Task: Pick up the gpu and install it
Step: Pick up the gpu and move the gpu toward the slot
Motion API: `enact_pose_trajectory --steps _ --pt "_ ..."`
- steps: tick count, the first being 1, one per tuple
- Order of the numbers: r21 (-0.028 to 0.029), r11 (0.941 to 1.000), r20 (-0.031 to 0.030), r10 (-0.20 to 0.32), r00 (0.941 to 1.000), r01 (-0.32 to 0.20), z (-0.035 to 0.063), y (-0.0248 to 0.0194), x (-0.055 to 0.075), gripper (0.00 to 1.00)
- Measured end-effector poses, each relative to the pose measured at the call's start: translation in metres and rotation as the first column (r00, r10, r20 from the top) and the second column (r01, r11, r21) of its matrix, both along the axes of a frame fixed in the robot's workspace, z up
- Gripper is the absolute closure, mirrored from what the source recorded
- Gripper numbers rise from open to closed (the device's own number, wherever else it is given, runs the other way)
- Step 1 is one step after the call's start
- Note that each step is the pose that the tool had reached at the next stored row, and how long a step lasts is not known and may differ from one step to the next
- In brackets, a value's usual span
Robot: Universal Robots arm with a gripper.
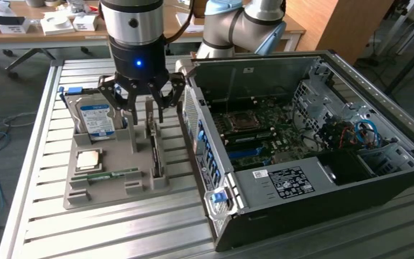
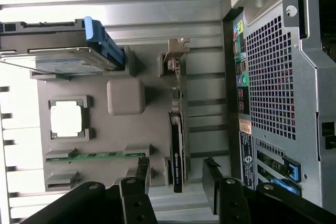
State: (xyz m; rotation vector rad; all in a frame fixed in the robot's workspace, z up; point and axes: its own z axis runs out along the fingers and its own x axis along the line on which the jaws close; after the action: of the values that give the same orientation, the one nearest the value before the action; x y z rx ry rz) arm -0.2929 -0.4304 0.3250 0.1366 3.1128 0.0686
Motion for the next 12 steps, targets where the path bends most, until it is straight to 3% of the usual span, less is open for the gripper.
enact_pose_trajectory --steps 12 --pt "0.0002 1.0 0.0003 0.0 1.0 0.0 -0.002 0.0037 0.0001 0.47"
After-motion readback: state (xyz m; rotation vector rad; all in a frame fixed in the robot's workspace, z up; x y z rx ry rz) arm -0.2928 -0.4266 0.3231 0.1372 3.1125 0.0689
